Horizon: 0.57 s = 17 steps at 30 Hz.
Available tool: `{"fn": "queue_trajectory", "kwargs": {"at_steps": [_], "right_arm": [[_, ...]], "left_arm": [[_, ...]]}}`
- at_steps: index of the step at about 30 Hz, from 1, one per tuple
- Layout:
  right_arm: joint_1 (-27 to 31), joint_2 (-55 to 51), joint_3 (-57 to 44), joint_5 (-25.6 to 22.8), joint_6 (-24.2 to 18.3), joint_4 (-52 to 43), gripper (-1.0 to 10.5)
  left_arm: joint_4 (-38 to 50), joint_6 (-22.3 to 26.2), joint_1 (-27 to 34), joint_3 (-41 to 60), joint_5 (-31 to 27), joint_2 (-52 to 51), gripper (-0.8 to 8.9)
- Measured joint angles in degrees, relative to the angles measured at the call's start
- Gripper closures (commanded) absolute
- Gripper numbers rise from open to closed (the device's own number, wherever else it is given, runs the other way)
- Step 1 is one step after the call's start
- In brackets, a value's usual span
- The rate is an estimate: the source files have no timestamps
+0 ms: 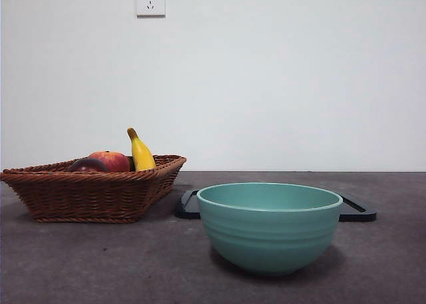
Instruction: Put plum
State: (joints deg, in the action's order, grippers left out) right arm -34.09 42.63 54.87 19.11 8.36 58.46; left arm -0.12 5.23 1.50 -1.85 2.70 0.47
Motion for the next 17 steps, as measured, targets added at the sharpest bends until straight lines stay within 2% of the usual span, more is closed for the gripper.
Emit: {"fn": "queue_trajectory", "kwargs": {"at_steps": [12,17], "right_arm": [[0.0,0.0,0.0,0.0,0.0,0.0,9.4],[0.0,0.0,0.0,0.0,0.0,0.0,9.4]], "left_arm": [[-10.2,0.0,0.4,0.0,-0.2,-0.3,8.07],[-10.2,0.0,0.4,0.0,-0.3,-0.2,8.07]]}}
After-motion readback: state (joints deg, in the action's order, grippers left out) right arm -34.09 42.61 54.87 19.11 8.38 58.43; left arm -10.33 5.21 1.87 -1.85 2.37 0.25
